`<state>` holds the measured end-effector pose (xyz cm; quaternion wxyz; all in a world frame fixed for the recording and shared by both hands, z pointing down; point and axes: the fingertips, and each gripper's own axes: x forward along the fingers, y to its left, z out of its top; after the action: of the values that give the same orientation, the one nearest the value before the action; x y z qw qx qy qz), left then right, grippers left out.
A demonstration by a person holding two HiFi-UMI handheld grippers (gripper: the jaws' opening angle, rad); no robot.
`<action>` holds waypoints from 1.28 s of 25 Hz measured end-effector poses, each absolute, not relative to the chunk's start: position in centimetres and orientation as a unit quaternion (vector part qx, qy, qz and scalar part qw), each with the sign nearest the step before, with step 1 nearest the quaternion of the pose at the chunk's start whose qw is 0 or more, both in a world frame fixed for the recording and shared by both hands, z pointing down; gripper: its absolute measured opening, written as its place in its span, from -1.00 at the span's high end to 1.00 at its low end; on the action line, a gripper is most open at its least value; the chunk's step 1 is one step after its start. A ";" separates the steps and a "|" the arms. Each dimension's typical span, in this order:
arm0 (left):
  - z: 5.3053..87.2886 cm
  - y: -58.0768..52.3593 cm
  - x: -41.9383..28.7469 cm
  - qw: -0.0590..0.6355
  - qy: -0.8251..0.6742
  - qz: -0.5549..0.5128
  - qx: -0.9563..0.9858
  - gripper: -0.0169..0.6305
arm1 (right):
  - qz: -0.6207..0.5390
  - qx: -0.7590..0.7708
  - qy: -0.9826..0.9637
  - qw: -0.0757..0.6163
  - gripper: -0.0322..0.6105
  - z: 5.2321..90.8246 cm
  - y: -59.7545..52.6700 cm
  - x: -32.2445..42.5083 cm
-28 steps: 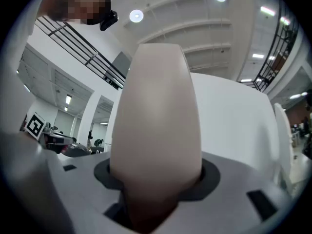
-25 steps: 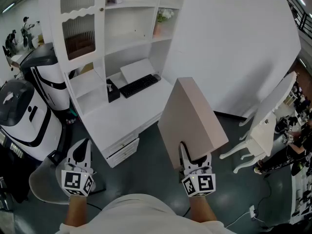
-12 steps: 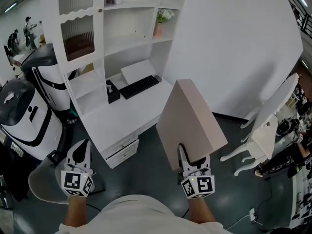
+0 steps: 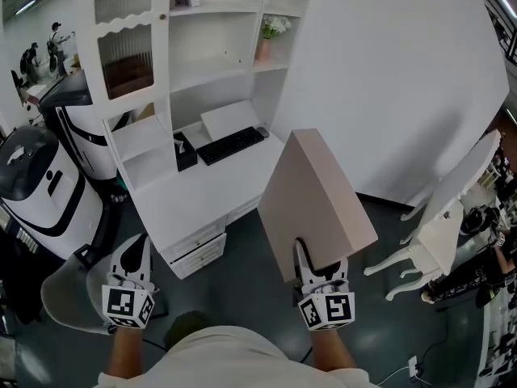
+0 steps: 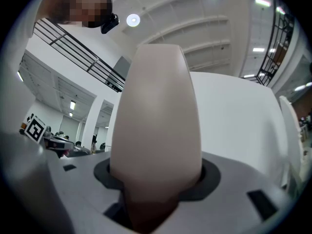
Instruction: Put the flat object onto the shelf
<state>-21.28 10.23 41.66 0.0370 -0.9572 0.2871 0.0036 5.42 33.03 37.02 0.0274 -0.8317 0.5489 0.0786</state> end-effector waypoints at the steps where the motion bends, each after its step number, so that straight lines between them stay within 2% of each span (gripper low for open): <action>1: 41.9 10.3 -21.1 0.037 0.289 0.001 -0.957 0.94 | 0.078 -0.831 0.550 0.028 0.06 37.1 32.9 5.7; 13: 42.8 4.3 -16.4 0.036 0.284 0.013 -0.958 0.94 | 0.074 -0.835 0.546 0.019 0.05 38.3 27.6 9.6; 32: 43.6 -12.6 -7.0 0.021 0.246 0.009 -0.969 0.94 | 0.074 -0.845 0.529 0.032 0.05 37.9 9.8 17.7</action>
<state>-6.96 -12.60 43.61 0.0207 -0.9689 0.2463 0.0089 17.74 9.76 37.90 0.0320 -0.8446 0.5293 0.0741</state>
